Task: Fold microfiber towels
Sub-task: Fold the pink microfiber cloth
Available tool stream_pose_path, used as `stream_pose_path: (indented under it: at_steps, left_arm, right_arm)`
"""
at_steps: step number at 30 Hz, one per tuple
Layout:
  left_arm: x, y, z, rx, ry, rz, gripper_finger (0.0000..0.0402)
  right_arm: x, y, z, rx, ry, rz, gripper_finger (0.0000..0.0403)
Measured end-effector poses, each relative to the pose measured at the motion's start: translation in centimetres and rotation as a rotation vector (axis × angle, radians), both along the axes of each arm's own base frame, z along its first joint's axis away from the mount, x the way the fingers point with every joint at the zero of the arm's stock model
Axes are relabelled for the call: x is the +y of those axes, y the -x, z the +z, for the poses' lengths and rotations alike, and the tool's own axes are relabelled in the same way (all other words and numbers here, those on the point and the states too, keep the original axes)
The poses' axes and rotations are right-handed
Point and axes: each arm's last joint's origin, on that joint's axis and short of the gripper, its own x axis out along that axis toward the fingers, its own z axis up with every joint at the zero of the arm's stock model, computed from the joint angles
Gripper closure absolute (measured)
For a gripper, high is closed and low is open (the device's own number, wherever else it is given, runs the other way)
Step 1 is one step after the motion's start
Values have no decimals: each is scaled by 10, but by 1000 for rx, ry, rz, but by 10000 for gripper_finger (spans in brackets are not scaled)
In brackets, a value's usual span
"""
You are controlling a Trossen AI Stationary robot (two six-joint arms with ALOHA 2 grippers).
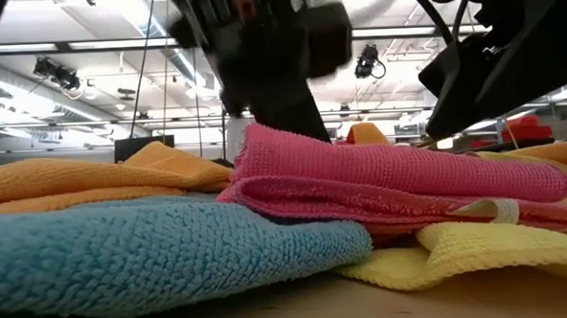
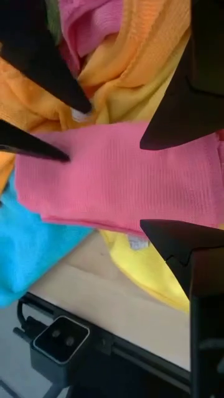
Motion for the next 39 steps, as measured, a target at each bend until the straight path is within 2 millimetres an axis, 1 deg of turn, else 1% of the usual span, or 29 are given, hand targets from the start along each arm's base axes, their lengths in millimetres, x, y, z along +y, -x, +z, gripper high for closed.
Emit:
stream_pose_path:
  at_steps: [2,6,11,14,16,21,28,35,39]
  left_arm:
    - [2,-5,-7,9,92,-44,171]
    - [2,-5,-19,54,128,-61,162]
    - [-11,-8,-14,-29,199,-172,172]
    - [-18,-8,-11,-64,213,-193,186]
    - [-18,-9,-11,-60,222,-187,194]
    - [-16,-10,-11,-68,188,-141,206]
    - [-14,-11,-12,-74,148,-107,208]
    - [-18,-10,-11,-89,139,-129,209]
    - [-22,-10,-11,-110,129,-155,208]
  right_arm:
    - [0,0,0,-1,-1,1,201]
    - [0,0,0,-2,-1,0,201]
    - [0,0,0,-4,1,-2,201]
    - [0,0,0,-4,1,-2,201]
    - [0,0,0,-4,0,-3,201]
    - [0,0,0,-3,-2,-5,201]
    - [1,-1,1,-13,-3,-1,201]
    - [3,-11,13,-173,13,53,199]
    - [0,-14,11,-184,16,33,187]
